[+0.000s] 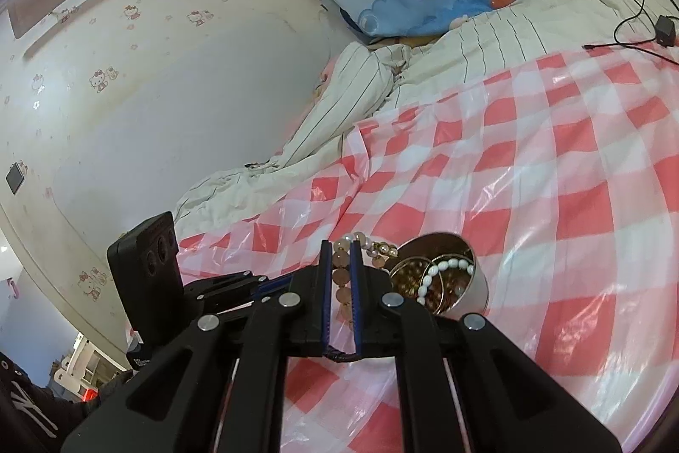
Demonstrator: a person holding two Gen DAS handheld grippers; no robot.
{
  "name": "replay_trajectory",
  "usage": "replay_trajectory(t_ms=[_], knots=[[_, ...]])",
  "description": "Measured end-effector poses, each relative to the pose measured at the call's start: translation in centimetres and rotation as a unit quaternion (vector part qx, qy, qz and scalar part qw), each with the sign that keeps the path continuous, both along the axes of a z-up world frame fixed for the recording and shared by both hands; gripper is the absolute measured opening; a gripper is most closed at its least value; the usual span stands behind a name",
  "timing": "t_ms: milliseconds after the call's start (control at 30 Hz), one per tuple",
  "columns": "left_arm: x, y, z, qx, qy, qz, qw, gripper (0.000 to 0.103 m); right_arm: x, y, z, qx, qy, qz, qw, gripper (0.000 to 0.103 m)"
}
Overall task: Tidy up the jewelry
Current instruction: 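Carry the black bracelet with the left tool over the tin while the right tool carries the beaded bracelet, then open the left tool over the tin while the right tool opens to drop the beaded bracelet in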
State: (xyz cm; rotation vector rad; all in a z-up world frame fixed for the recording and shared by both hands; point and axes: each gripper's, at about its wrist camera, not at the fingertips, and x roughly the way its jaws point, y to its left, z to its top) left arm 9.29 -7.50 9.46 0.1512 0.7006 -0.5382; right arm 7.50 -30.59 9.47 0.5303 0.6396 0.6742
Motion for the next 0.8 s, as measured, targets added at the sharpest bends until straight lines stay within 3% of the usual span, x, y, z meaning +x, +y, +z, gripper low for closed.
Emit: replay_trajectory(t_ms=[633, 767, 800], knots=[[4.1, -2.4, -1.7, -0.004, 0.022, -0.008, 0.9997, 0.008, 2.1, 0.2, -0.5, -0.004, 0.008, 0.006, 1.000, 0.009], [5.0, -3.0, -2.6, -0.001, 0.027, -0.008, 0.9996, 0.008, 3.2, 0.6, -0.8, 0.022, 0.014, 0.019, 0.999, 0.009], [5.3, -3.0, -2.8, 0.002, 0.027, -0.004, 0.9996, 0.009, 3.6, 0.9, -1.0, 0.005, 0.023, 0.013, 1.000, 0.009]])
